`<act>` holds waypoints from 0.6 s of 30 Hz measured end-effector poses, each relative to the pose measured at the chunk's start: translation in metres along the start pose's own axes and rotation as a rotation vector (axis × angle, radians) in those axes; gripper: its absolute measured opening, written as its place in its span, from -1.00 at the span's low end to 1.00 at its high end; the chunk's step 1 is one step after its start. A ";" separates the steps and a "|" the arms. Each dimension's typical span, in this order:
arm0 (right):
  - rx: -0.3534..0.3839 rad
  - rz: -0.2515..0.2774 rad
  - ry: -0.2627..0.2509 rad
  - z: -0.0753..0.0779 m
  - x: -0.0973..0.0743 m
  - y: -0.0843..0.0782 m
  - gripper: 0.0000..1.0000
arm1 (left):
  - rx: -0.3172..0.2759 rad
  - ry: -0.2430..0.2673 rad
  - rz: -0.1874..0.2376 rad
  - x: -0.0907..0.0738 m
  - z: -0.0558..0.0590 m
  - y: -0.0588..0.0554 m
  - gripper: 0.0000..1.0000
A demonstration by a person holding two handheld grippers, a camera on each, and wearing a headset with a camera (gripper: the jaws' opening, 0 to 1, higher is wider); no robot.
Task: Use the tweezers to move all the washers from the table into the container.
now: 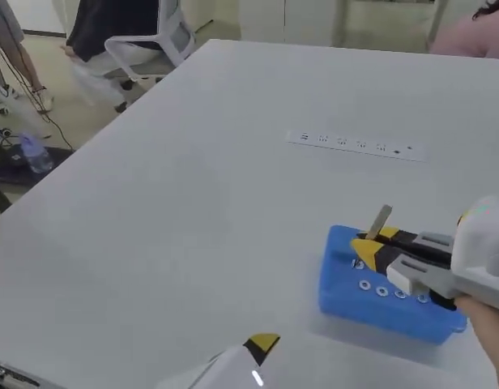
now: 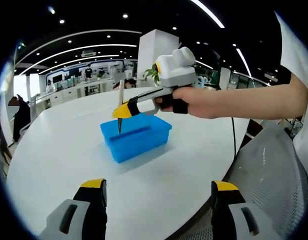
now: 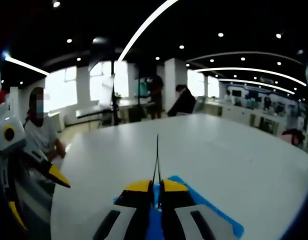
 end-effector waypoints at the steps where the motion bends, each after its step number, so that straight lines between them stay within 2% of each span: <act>1: 0.000 -0.010 0.005 0.000 0.003 -0.002 -0.92 | 0.000 0.000 0.000 0.000 0.000 0.000 0.75; 6: 0.005 -0.043 0.020 0.002 0.013 -0.011 -0.92 | -0.001 0.000 -0.006 0.000 0.000 0.000 0.74; 18: -0.003 -0.078 0.045 -0.004 0.025 -0.024 -0.92 | 0.001 0.003 -0.007 0.000 0.000 0.000 0.74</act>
Point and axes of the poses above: the centre of the closed fingertips' face, and the gripper's own axes: x roughly forward along the fingers, z roughly to its right, y roughly out of its top, the point moved 9 cm from there along -x, roughly backward along the fingers, and after that the axes turned 14 degrees about -z, right-handed, at the moved point
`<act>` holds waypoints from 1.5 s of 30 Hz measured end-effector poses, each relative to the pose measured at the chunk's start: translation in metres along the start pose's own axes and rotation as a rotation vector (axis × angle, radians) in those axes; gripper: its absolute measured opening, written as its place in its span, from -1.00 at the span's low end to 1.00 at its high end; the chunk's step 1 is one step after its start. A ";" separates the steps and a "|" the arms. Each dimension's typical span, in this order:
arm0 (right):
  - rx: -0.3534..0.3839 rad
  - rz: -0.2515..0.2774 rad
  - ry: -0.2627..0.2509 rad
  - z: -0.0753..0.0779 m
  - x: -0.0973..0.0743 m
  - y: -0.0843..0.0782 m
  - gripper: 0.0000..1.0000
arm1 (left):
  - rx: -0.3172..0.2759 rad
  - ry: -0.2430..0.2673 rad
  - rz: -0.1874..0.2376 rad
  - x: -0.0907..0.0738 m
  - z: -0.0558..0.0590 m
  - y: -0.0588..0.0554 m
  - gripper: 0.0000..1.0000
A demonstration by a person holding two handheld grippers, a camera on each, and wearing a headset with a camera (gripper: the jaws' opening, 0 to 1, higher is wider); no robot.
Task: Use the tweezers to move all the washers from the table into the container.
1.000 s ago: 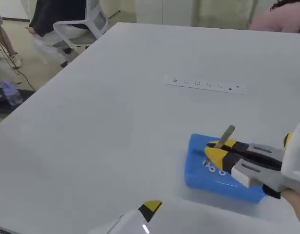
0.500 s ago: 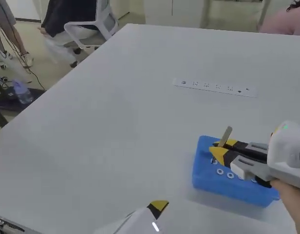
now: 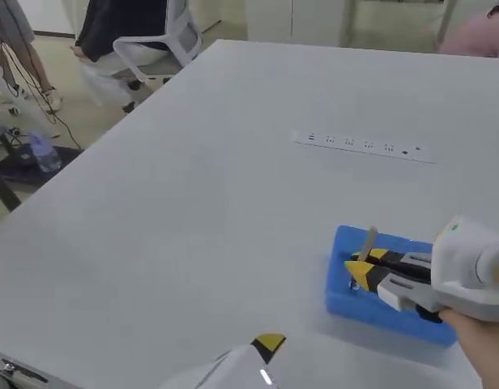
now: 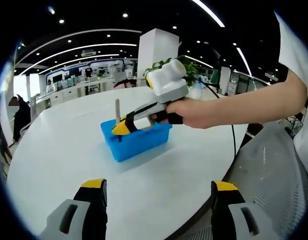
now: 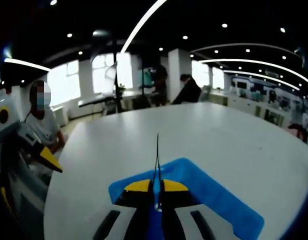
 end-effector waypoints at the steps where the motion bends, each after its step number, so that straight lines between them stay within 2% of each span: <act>1: 0.005 0.021 0.002 0.000 0.000 0.000 -0.92 | -0.001 0.000 0.000 0.000 0.000 0.000 0.74; 3: 0.009 0.013 0.002 0.002 0.000 0.000 -0.92 | -0.003 -0.005 0.002 0.000 0.000 0.000 0.75; 5: 0.012 0.017 0.005 0.003 0.000 0.000 -0.92 | -0.020 -0.017 0.034 -0.001 0.001 0.002 0.79; 9: 0.005 0.019 0.008 0.002 0.000 0.000 -0.92 | -0.029 -0.018 0.034 -0.001 0.000 0.002 0.79; 13: 0.030 0.025 0.021 0.002 0.000 0.000 -0.91 | -0.025 -0.015 0.027 -0.002 0.000 0.001 0.79; 17: 0.027 0.051 0.012 0.002 -0.006 0.007 -0.90 | -0.028 -0.014 0.026 -0.002 0.000 0.001 0.78; 23: 0.029 0.121 -0.008 0.001 -0.018 0.022 -0.91 | -0.025 -0.017 0.028 -0.002 0.000 0.000 0.78; 29: 0.005 0.179 -0.035 -0.001 -0.037 0.034 -0.91 | -0.026 -0.014 0.029 -0.002 -0.001 0.000 0.77; 35: -0.007 0.226 -0.055 -0.012 -0.068 0.040 -0.92 | -0.027 -0.010 0.041 -0.003 -0.001 0.001 0.74; 39: -0.015 0.239 -0.062 -0.026 -0.094 0.036 -0.92 | -0.019 -0.013 0.042 -0.004 0.000 0.002 0.70; 45: -0.025 0.227 -0.060 -0.046 -0.123 0.022 -0.92 | -0.023 0.005 0.067 -0.008 -0.001 0.003 0.61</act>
Point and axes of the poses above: the centre of the closed fingertips' face, and the gripper's own axes: x roughly forward along the fingers, z roughly to its right, y roughly out of its top, the point moved 9 cm from there along -x, roughly backward along the fingers, and after that the axes turned 14 degrees about -z, right-handed, at the moved point
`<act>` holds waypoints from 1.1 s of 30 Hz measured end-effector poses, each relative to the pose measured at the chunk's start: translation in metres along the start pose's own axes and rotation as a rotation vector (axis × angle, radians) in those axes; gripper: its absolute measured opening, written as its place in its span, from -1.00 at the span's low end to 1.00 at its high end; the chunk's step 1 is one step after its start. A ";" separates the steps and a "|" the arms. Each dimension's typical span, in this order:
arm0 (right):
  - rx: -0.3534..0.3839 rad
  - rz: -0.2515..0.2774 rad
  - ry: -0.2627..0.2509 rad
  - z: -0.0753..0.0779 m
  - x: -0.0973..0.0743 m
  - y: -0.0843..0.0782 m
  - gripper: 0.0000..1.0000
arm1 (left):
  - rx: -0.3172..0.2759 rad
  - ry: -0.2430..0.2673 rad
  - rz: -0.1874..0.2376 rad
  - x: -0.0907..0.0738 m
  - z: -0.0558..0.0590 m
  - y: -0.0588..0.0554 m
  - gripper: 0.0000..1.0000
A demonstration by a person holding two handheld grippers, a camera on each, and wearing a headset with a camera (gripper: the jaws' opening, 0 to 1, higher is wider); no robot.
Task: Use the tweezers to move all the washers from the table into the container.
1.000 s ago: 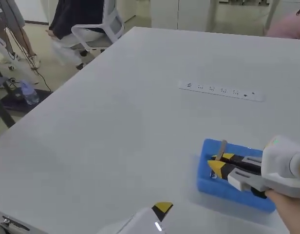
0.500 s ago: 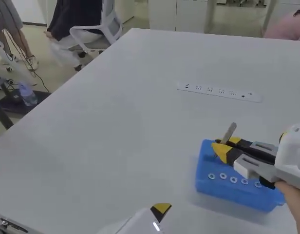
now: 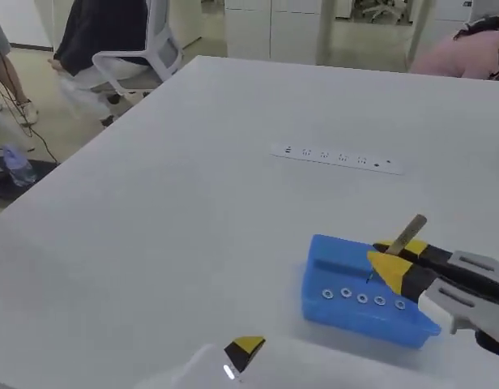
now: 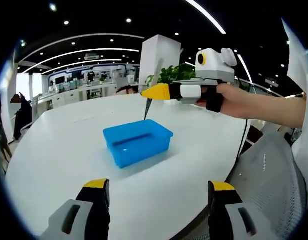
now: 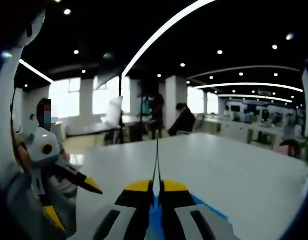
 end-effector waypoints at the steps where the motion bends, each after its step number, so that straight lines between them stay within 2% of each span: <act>1: -0.007 -0.012 0.005 -0.004 -0.006 -0.003 -0.92 | -0.007 -0.006 0.004 -0.001 0.000 0.000 0.57; 5: -0.004 -0.046 0.032 -0.014 -0.019 -0.011 -0.92 | -0.012 -0.015 0.016 -0.003 0.000 0.001 0.48; 8: -0.022 -0.136 0.077 -0.022 -0.031 -0.022 -0.92 | -0.006 -0.025 0.001 -0.005 -0.001 0.001 0.48; 9: -0.035 -0.194 0.093 -0.024 -0.034 -0.027 -0.92 | 0.010 -0.024 -0.018 -0.006 -0.001 0.001 0.46; 12: -0.134 -0.309 0.117 -0.028 -0.041 -0.037 -0.92 | 0.045 -0.054 -0.034 -0.013 -0.001 0.000 0.30; 14: -0.168 -0.364 0.142 -0.032 -0.043 -0.042 -0.93 | 0.067 -0.075 -0.050 -0.016 -0.002 -0.001 0.20; 17: -0.183 -0.411 0.185 -0.036 -0.044 -0.047 -0.93 | 0.098 -0.109 -0.069 -0.020 -0.005 0.000 0.13; 23: -0.308 -0.564 0.282 -0.048 -0.038 -0.058 -0.93 | 0.114 -0.178 -0.090 -0.018 -0.008 0.007 0.08; 26: -0.342 -0.596 0.312 -0.053 -0.034 -0.060 -0.92 | 0.183 -0.207 -0.118 -0.015 -0.008 0.013 -0.03; 29: -0.421 -0.649 0.333 -0.056 -0.032 -0.062 -0.93 | 0.245 -0.231 -0.146 -0.012 -0.008 0.017 -0.15; 33: -0.540 -0.734 0.344 -0.059 -0.029 -0.062 -0.93 | 0.323 -0.259 -0.191 -0.007 -0.009 0.025 -0.16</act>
Point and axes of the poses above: the centre of the closed fingertips' face, and the gripper's own axes: x roughly forward along the fingers, z roughly to its right, y roughly out of its top, the point moved 9 cm from there along -x, roughly backward along the fingers, and after that the axes turned 14 degrees about -z, right-handed, at the moved point
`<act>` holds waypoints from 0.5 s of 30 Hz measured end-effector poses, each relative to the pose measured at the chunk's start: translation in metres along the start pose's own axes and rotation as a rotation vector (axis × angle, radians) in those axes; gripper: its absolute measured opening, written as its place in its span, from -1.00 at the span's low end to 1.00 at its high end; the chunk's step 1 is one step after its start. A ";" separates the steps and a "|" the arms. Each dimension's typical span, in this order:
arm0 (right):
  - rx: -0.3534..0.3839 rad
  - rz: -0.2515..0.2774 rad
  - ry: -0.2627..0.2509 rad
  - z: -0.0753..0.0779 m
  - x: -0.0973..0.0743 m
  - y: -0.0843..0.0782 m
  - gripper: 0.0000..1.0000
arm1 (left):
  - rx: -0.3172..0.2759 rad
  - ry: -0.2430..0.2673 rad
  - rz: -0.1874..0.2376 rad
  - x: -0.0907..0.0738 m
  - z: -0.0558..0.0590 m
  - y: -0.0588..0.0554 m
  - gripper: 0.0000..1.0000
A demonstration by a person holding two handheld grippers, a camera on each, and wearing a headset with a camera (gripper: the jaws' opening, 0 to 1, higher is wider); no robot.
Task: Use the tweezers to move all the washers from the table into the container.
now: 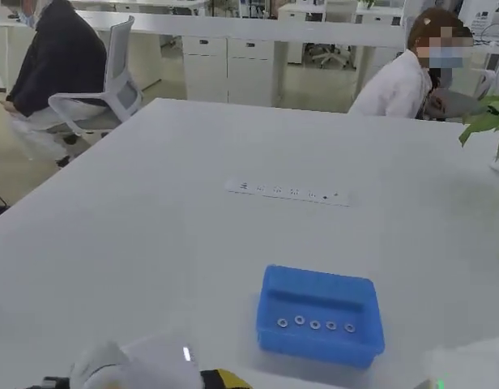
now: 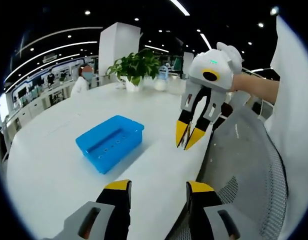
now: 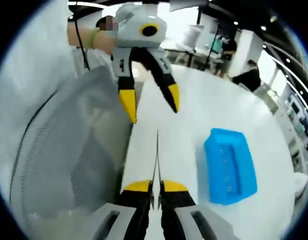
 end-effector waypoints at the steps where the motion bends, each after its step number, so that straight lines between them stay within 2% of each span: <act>1: -0.025 -0.023 -0.003 0.000 0.000 0.001 -0.93 | 0.023 -0.002 -0.011 0.001 -0.001 0.002 -0.17; 2: -0.032 -0.031 -0.006 0.001 0.000 0.002 -0.93 | 0.048 -0.009 -0.035 0.002 -0.002 0.004 -0.19; 3: -0.036 -0.035 -0.009 0.002 0.001 0.004 -0.93 | 0.061 -0.011 -0.035 0.003 -0.002 0.007 -0.21; 6: -0.058 -0.067 -0.016 0.004 0.001 0.008 -0.93 | 0.124 -0.038 -0.075 0.008 -0.001 0.014 -0.25; 8: -0.080 -0.099 -0.021 0.005 0.002 0.010 -0.93 | 0.155 -0.032 -0.101 0.010 -0.001 0.018 -0.22; 15: -0.141 -0.165 -0.027 0.003 0.006 0.017 -0.93 | 0.272 -0.009 -0.123 0.016 0.003 0.037 -0.36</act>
Point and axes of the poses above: the centre of the closed fingertips' face, and the gripper's own axes: x roughly forward along the fingers, z roughly to its right, y roughly out of its top, the point moved 9 cm from there along -x, roughly backward along the fingers, and after that the axes turned 14 degrees about -z, right-handed, at the moved point
